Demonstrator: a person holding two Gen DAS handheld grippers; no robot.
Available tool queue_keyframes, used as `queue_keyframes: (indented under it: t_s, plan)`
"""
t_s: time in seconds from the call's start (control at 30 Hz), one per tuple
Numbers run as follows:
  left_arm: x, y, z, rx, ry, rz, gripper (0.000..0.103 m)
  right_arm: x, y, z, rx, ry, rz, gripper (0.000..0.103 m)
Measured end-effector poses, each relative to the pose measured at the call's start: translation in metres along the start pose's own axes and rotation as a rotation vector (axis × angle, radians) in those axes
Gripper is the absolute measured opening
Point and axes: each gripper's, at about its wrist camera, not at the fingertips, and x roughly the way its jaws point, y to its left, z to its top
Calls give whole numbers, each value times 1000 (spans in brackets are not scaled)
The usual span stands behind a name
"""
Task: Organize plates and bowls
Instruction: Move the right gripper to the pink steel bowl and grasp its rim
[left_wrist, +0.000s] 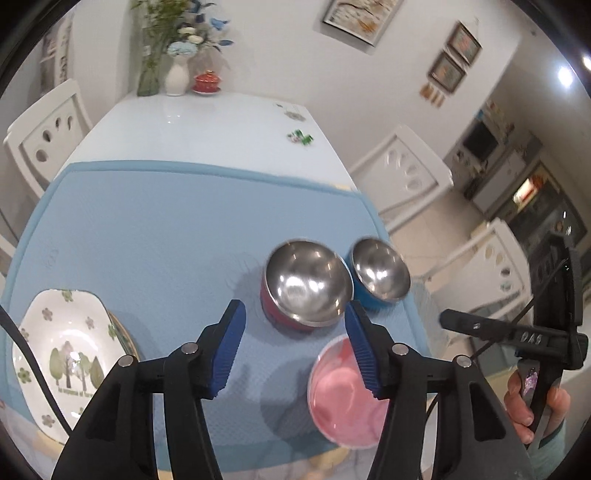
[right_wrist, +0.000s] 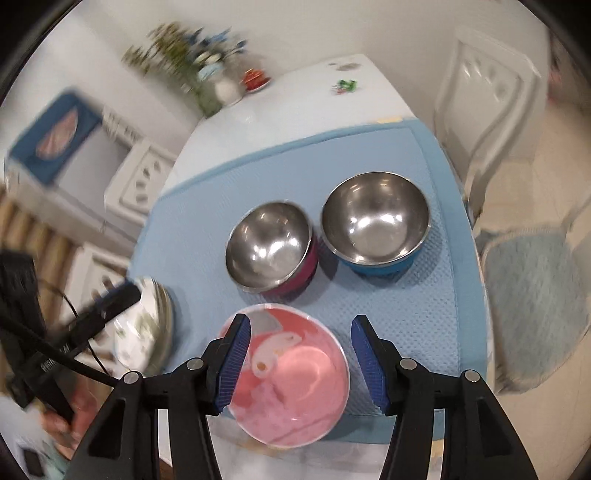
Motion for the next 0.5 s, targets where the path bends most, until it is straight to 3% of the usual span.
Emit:
queue_keyframes:
  t_s: [0.07, 0.13, 0.27, 0.47, 0.5]
  plan:
    - [4, 6, 10, -32, 0, -12, 54, -3, -10, 13, 74, -1, 81, 55]
    - [8, 10, 13, -50, 1, -21, 54, -3, -7, 20, 87, -12, 107, 55]
    - [31, 16, 23, -68, 45, -43, 54, 14, 11, 27, 62, 11, 105, 55]
    - [73, 25, 35, -73, 129, -54, 54, 72, 13, 29, 125, 143, 97, 54]
    - [81, 26, 35, -72, 143, -52, 54, 82, 14, 29, 126, 160, 87, 50]
